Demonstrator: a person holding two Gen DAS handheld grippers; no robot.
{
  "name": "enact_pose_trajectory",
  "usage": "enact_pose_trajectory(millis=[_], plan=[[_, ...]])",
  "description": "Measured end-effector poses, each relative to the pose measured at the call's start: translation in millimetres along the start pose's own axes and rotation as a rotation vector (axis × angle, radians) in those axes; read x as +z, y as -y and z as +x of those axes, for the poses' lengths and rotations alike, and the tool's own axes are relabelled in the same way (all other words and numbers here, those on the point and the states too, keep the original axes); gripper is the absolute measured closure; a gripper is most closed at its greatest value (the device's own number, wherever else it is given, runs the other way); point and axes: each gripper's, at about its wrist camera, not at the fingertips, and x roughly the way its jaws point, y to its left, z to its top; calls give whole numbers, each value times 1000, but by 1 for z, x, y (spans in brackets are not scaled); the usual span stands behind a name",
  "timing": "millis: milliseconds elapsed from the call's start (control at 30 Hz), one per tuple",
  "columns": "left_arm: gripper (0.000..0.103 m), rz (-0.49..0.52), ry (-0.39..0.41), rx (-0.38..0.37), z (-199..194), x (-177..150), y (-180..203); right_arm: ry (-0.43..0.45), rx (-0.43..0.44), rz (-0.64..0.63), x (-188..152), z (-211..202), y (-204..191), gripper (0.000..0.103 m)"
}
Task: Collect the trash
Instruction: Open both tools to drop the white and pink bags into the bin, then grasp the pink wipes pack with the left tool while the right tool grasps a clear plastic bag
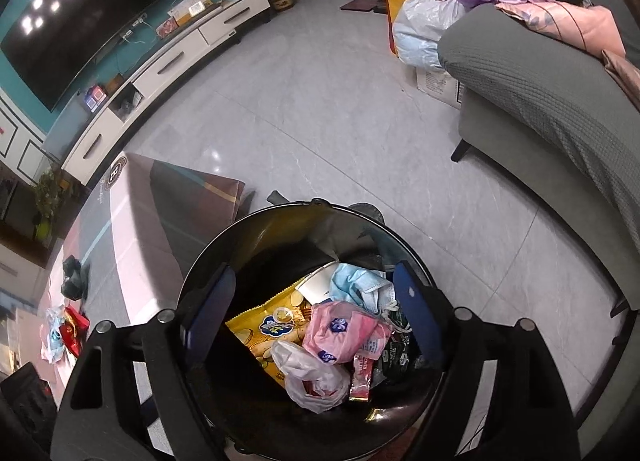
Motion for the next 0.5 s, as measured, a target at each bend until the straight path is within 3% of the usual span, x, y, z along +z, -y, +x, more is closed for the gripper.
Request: enact_pose_trajectory(millis=[167, 333, 500], plan=[[8, -47, 86, 45, -38, 1, -34, 23, -5, -30, -2, -3, -12, 14], [3, -187, 207, 132, -89, -4, -95, 41, -30, -75, -4, 0, -30, 7], [3, -323, 271, 216, -134, -16, -155, 54, -62, -168, -12, 6, -60, 5]])
